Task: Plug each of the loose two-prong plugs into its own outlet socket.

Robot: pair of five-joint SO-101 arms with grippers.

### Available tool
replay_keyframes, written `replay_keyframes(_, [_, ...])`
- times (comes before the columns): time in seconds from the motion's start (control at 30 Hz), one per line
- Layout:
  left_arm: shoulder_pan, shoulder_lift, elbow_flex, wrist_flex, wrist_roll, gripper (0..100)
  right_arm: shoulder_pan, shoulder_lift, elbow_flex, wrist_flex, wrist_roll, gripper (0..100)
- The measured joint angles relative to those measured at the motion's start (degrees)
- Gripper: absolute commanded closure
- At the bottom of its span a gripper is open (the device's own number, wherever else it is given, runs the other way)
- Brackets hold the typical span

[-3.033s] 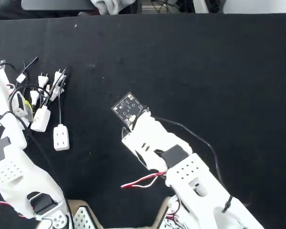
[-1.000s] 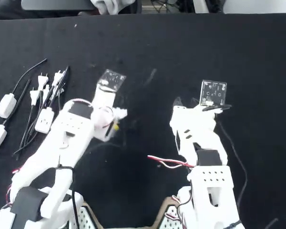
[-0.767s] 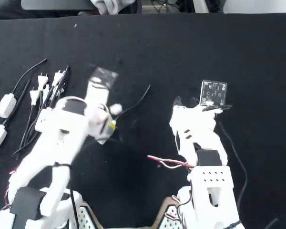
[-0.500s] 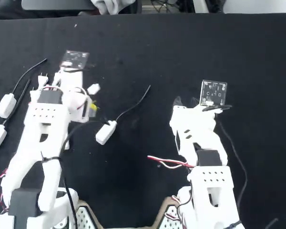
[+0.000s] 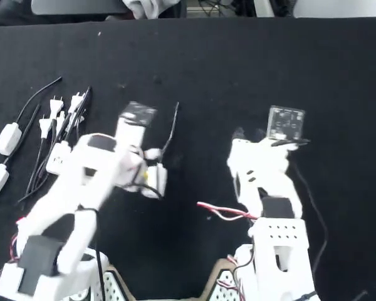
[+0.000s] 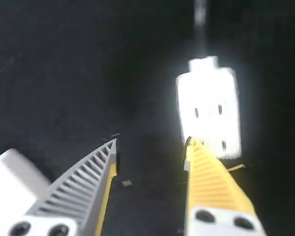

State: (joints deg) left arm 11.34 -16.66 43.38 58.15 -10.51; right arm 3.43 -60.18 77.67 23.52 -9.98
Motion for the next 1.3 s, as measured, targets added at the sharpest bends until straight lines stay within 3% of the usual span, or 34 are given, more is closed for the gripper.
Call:
replay_keyframes(0.23, [11.4, -4.6, 0.0, -3.1, 2.1, 78, 1.7, 0.0, 0.0, -0.2, -0.2, 85.4])
replay_keyframes(0.33, [9.2, -5.7, -2.6, -0.3, 2.1, 78, 2.0, 0.0, 0.0, -0.2, -0.2, 85.4])
replay_keyframes(0.5, [-0.5, -6.5, -4.7, 4.0, -0.4, 78, 2.0, 0.0, 0.0, -0.2, -0.2, 85.4])
replay_keyframes(0.7, [-3.4, -4.0, 3.0, -3.3, -2.5, 78, 2.5, 0.0, 0.0, -0.2, -0.2, 85.4])
replay_keyframes(0.87, [5.1, -3.5, 5.6, -7.8, 2.8, 78, 8.1, -0.1, -1.5, -0.2, -0.2, 85.4])
replay_keyframes(1.07, [17.0, -3.0, 5.9, -13.8, 8.1, 78, 9.5, -0.1, -1.5, -0.2, -0.2, 85.4])
replay_keyframes(1.2, [18.8, -2.8, 5.9, -14.1, 8.9, 78, 9.4, -0.1, -1.5, -0.2, -0.2, 85.4])
replay_keyframes(1.3, [17.8, -2.6, 5.8, -9.1, 8.9, 78, 9.4, -0.1, -1.5, -0.2, -0.2, 85.4])
